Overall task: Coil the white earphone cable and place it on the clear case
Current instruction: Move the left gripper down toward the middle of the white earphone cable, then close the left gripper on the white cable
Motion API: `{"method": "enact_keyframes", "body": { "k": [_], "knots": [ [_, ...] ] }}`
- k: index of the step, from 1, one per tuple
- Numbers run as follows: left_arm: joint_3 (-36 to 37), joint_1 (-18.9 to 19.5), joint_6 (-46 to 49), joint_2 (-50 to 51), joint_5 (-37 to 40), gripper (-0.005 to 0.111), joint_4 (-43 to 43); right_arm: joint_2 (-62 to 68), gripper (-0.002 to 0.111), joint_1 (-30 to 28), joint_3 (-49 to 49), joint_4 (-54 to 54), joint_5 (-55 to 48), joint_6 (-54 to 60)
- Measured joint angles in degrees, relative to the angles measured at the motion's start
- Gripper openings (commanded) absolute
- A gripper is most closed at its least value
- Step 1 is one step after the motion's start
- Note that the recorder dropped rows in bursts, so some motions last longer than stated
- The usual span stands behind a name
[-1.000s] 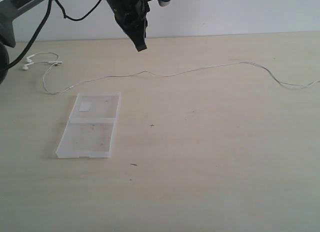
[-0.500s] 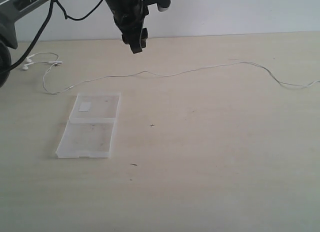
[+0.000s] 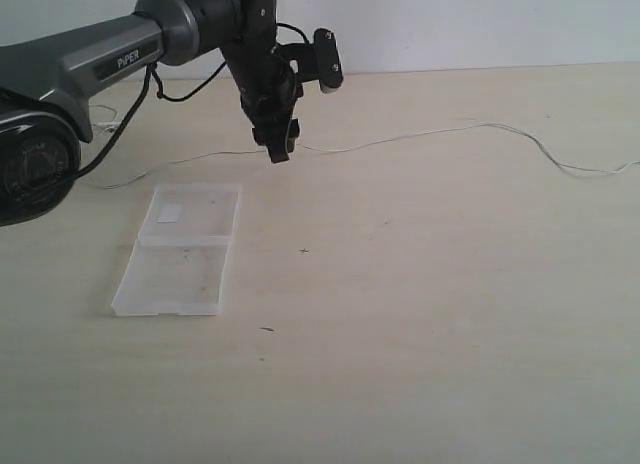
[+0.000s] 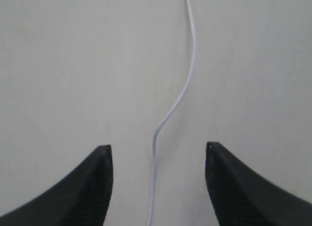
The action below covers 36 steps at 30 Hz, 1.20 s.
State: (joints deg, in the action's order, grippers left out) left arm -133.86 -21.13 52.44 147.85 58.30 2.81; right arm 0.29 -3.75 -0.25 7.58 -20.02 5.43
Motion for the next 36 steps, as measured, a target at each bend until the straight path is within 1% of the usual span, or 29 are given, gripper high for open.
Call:
{"method": "enact_keyframes", "body": {
  "k": [7,17,27,36],
  "knots": [
    [0.0,0.0,0.0,1.28,-0.82,0.056,0.0,0.0,0.0,0.0,0.0,0.0,0.0,0.0],
    [0.0,0.0,0.0,2.68,-5.96,0.056,0.0,0.0,0.0,0.0,0.0,0.0,0.0,0.0],
    [0.0,0.0,0.09,3.17,-6.61,0.056,0.0,0.0,0.0,0.0,0.0,0.0,0.0,0.0],
    [-0.15,0.0,1.13,3.65,-8.69,0.056,0.98,0.0,0.0,0.0,0.0,0.0,0.0,0.0]
  ]
}}
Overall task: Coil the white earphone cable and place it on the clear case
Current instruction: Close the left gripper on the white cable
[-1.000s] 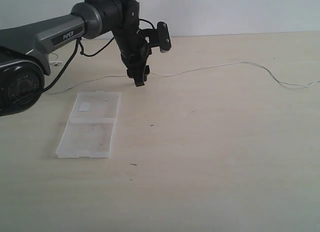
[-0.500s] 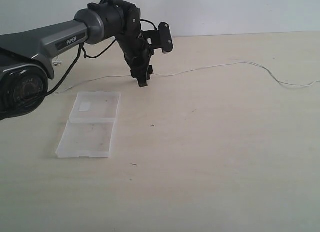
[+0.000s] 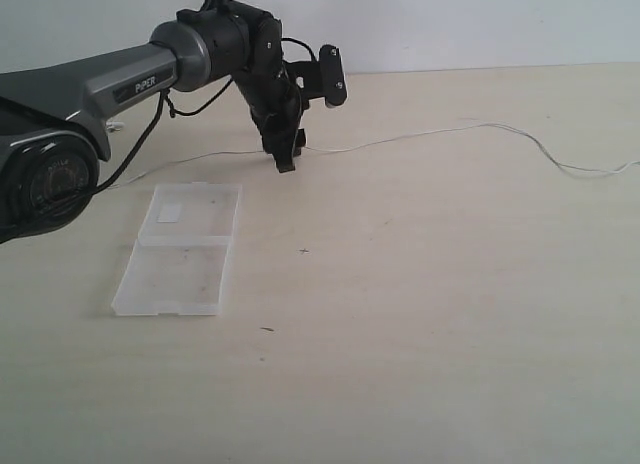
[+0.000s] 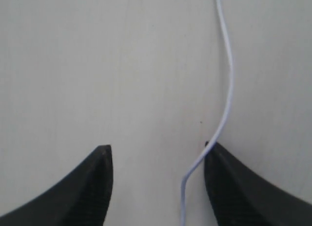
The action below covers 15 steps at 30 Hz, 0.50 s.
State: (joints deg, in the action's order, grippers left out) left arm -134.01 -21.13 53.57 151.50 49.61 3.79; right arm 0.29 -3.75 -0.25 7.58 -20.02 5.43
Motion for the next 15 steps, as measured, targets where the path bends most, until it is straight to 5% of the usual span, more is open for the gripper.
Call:
{"method": "enact_keyframes", "body": {
  "k": [15],
  "knots": [
    [-0.21,0.0,0.0,0.21,-0.01,0.05,0.35,0.0,0.0,0.0,0.0,0.0,0.0,0.0]
  ]
}}
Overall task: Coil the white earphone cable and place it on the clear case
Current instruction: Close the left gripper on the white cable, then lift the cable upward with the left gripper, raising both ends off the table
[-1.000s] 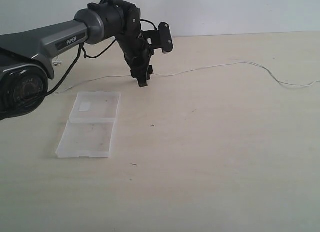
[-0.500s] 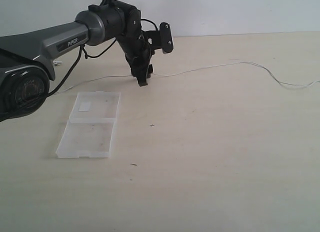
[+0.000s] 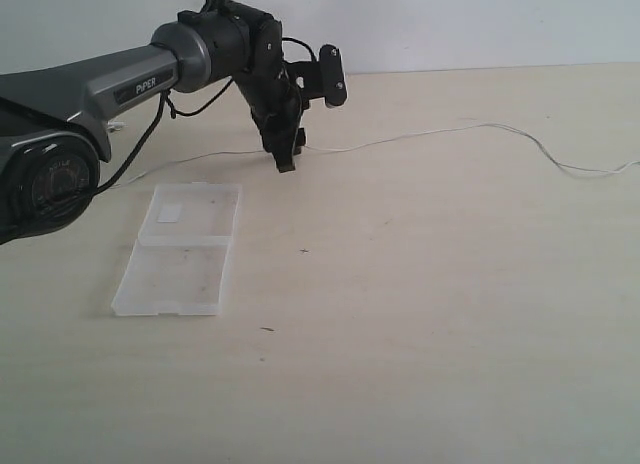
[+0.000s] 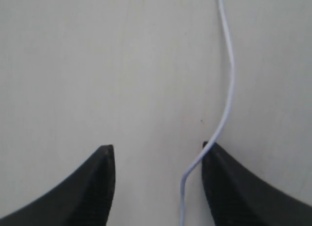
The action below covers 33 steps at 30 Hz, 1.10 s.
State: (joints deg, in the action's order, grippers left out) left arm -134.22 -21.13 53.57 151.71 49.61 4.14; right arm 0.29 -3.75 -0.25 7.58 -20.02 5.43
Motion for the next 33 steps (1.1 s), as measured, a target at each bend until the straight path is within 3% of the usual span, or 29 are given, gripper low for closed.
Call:
{"method": "enact_keyframes", "body": {
  "k": [4,6,18,33],
  "knots": [
    [-0.11,0.0,0.0,0.12,1.75,0.013,0.0,0.0,0.0,0.0,0.0,0.0,0.0,0.0],
    [-0.11,0.0,0.0,0.32,2.27,0.0,0.0,0.0,0.0,0.0,0.0,0.0,0.0,0.0],
    [-0.11,0.0,-8.99,-0.01,1.2,0.0,0.12,0.0,0.0,0.0,0.0,0.0,0.0,0.0],
    [0.12,0.0,-25.2,-15.53,5.64,0.0,0.12,0.0,0.0,0.0,0.0,0.0,0.0,0.0]
  ]
}}
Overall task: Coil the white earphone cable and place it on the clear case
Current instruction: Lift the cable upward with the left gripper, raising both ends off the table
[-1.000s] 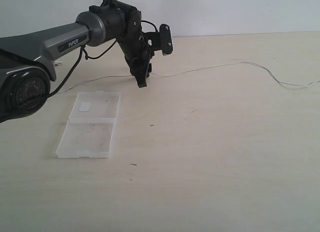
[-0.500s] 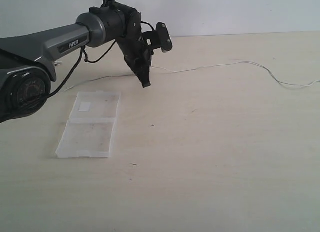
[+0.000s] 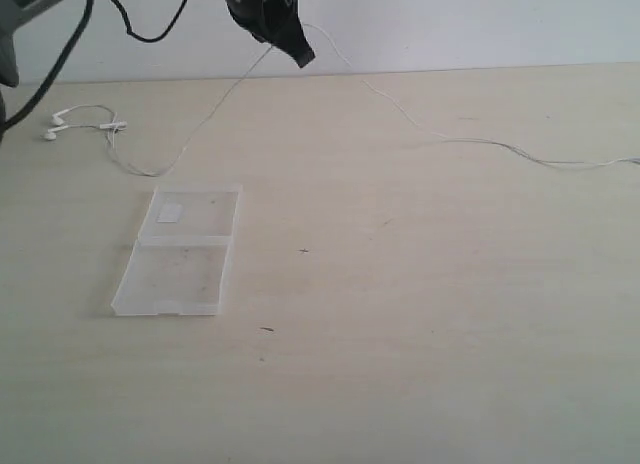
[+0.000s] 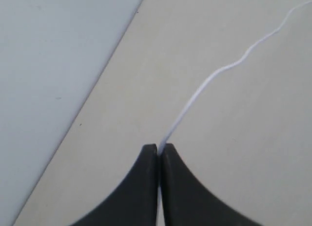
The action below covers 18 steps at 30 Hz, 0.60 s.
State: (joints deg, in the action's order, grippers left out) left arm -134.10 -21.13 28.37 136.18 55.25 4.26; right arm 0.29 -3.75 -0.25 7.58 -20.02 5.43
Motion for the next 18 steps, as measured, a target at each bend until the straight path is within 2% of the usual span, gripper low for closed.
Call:
{"method": "enact_keyframes", "body": {
  "k": [8,18],
  "knots": [
    [0.0,0.0,-1.96,-6.92,5.51,0.0,-4.68,0.0,0.0,0.0,0.0,0.0,0.0,0.0],
    [0.0,0.0,-0.7,-12.89,11.75,0.0,-17.32,0.0,0.0,0.0,0.0,0.0,0.0,0.0]
  ]
}}
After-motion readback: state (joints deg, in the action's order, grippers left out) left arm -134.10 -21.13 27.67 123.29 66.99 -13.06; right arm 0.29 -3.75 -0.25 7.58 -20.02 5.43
